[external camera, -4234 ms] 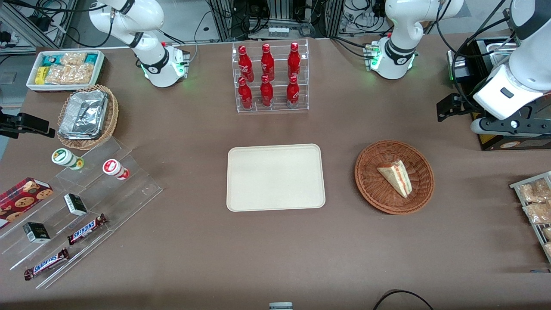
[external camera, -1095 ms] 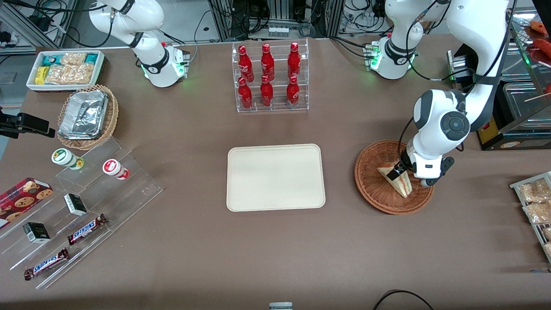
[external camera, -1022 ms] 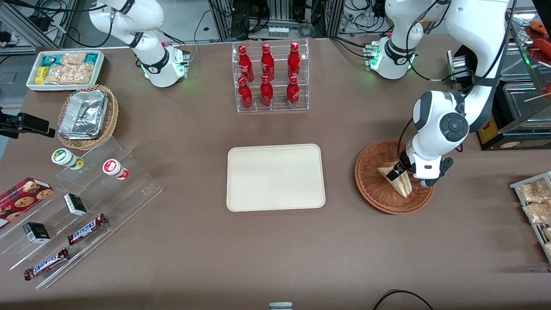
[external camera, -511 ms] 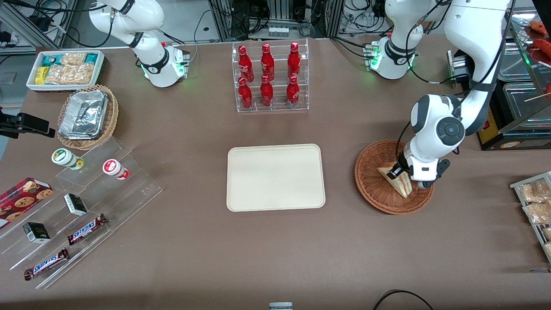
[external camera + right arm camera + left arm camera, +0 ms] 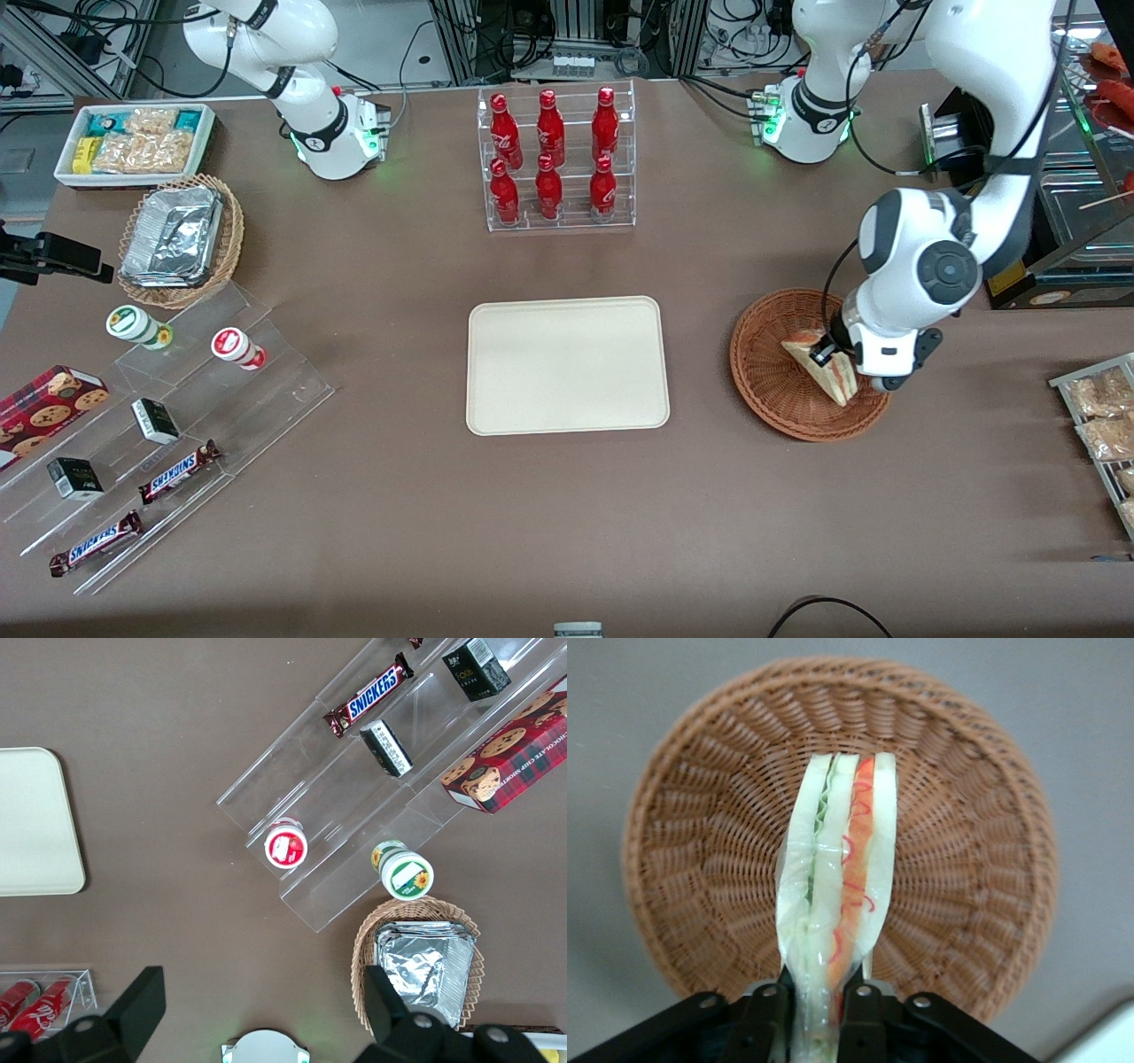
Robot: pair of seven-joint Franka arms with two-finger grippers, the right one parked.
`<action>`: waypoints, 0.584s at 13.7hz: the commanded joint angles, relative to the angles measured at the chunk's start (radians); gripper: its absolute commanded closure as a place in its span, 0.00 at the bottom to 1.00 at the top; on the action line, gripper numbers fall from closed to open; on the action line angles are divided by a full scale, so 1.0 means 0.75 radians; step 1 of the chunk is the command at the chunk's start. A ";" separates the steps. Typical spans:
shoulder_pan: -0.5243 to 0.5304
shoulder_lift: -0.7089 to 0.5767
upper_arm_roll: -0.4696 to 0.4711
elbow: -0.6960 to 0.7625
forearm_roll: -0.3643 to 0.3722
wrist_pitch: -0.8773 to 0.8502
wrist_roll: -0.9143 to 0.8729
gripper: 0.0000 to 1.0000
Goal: Place sandwich from basket to tray
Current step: 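Close the left gripper on the sandwich and lift it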
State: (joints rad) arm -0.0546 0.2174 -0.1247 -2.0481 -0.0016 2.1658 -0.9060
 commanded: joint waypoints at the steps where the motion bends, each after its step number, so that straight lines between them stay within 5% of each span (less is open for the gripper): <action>1: -0.013 0.011 -0.012 0.172 0.016 -0.161 0.011 1.00; 8: -0.272 0.205 -0.020 0.491 0.014 -0.351 0.118 1.00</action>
State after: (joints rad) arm -0.1991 0.2910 -0.1473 -1.7952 -0.0015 1.9570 -0.8408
